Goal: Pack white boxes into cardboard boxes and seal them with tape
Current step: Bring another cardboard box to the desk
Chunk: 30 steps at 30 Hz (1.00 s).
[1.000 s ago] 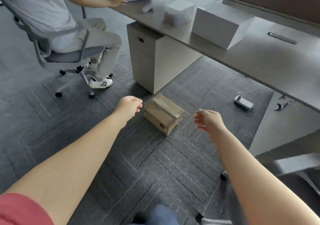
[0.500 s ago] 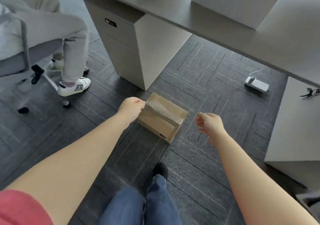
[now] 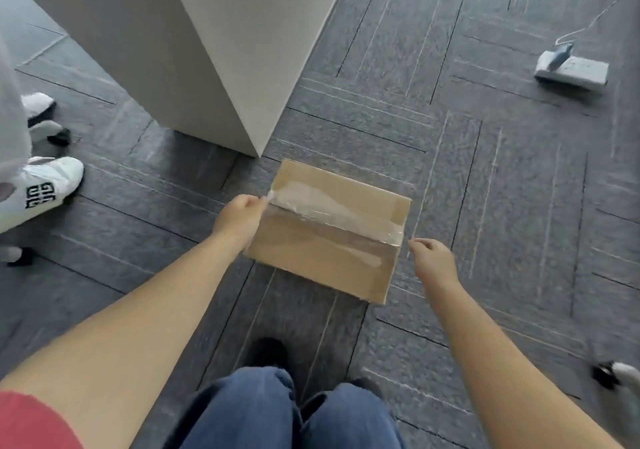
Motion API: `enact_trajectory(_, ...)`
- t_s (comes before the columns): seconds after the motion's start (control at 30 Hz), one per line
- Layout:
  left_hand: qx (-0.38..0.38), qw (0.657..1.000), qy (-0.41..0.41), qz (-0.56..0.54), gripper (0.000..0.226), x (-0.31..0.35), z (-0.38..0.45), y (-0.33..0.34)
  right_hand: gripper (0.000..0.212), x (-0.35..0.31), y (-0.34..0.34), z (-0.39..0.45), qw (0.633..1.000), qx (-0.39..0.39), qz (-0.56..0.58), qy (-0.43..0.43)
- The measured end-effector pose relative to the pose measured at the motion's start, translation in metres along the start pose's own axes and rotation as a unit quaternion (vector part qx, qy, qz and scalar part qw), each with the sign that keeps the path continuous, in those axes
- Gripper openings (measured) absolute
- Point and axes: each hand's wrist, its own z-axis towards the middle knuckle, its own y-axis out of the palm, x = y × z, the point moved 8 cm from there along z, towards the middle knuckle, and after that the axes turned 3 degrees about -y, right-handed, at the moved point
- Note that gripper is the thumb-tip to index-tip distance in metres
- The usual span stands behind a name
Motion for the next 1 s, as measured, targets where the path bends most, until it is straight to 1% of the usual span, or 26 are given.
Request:
enact_trajectory(0.1, 0.0, 1.0, -0.007, 0.001, 0.05, -0.037, 0.068, 0.041, 0.048, 0.055, 0.034, 0.054, 0.999, 0.01, 0.016, 0.046)
enact_trajectory(0.2, 0.003, 1.0, -0.025, 0.016, 0.062, -0.069, 0.118, 0.072, 0.059, 0.101, 0.06, 0.091, 0.996, 0.004, 0.037, 0.078)
enact_trajectory(0.27, 0.002, 0.999, -0.046, 0.012, 0.067, -0.086, 0.137, 0.088, 0.057, 0.122, 0.074, 0.108, 0.995, 0.004, 0.065, 0.082)
enact_trajectory(0.33, 0.01, 0.998, -0.055, 0.004, 0.069, -0.095, 0.148, 0.096, 0.048, 0.131, 0.083, 0.112, 0.991, 0.012, 0.102, 0.082)
enact_trajectory(0.43, 0.02, 0.998, -0.056, -0.019, 0.073, -0.096, 0.149, 0.099, 0.049, 0.135, 0.085, 0.111, 0.988, 0.038, 0.129, 0.073)
enact_trajectory(0.57, 0.01, 0.998, -0.047, -0.04, 0.075, -0.082, 0.126, 0.087, 0.05, 0.119, 0.066, 0.082, 0.987, 0.061, 0.132, 0.073)
enact_trajectory(0.67, 0.006, 0.998, -0.043, -0.048, 0.074, -0.059, 0.088, 0.062, 0.049, 0.088, 0.034, 0.043, 0.987, 0.081, 0.127, 0.056)
enact_trajectory(0.87, -0.012, 0.998, -0.019, -0.056, 0.066, 0.011, -0.02, -0.02, 0.053, -0.002, -0.05, -0.068, 0.988, 0.106, 0.112, 0.025)
enact_trajectory(1.0, -0.007, 0.999, 0.014, -0.032, 0.061, 0.075, -0.104, -0.084, 0.049, -0.065, -0.11, -0.152, 0.986, 0.117, 0.116, 0.023)
